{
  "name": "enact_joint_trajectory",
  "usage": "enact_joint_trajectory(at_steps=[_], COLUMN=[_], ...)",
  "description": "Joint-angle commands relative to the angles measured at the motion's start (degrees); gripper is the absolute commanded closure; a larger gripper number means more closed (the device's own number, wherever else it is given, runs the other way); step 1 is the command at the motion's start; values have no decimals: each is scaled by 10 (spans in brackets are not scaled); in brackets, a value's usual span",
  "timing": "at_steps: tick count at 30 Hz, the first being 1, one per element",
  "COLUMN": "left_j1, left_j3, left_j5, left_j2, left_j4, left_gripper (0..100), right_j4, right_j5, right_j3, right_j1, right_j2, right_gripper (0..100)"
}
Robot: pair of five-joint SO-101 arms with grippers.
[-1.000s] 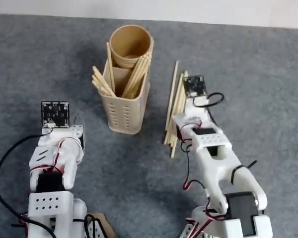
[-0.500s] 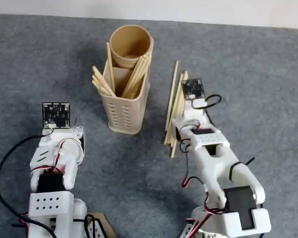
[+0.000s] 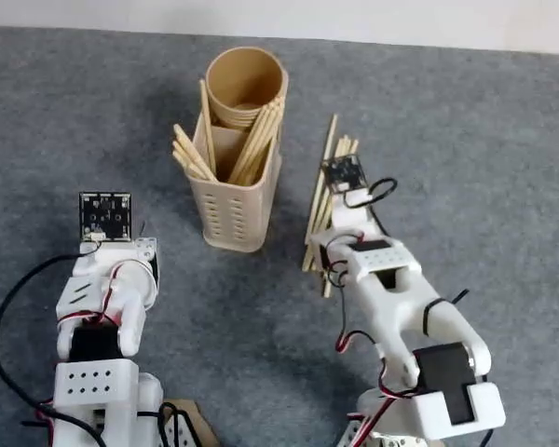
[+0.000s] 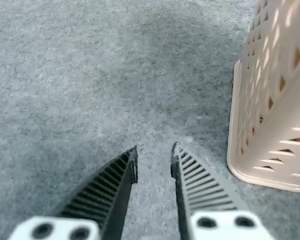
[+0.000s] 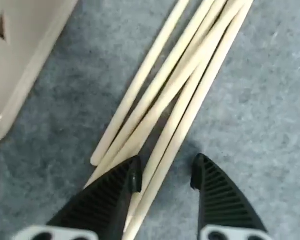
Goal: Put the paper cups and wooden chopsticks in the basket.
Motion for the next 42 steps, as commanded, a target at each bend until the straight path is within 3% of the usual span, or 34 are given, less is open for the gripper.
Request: enact_joint_trajectory(at_steps=[1, 4, 14, 23, 27, 37, 42], left_j1=[8, 8, 8, 8, 8, 7, 7], left_j3=[-4, -4, -4, -4, -4, -4, -4], left_j5=[5, 5, 5, 5, 5, 5, 5], left_j2=[-6, -6, -6, -6, -6, -6, -6], left_j4=[-11, -11, -11, -11, -11, -11, -11], left_gripper=[856, 856, 856, 856, 856, 856, 857], right_j4=[47, 73, 133, 134, 131, 91, 153], right_j5=[5, 5, -4, -33, -33, -33, -38], right_j3=[-23, -25, -44, -61, -117, -284, -274], right_j1=[5, 22, 61, 111, 87, -37, -11], right_j2=[1, 0, -29, -349, -443, -452, -436], right_gripper=[872, 998, 993, 993, 993, 992, 992])
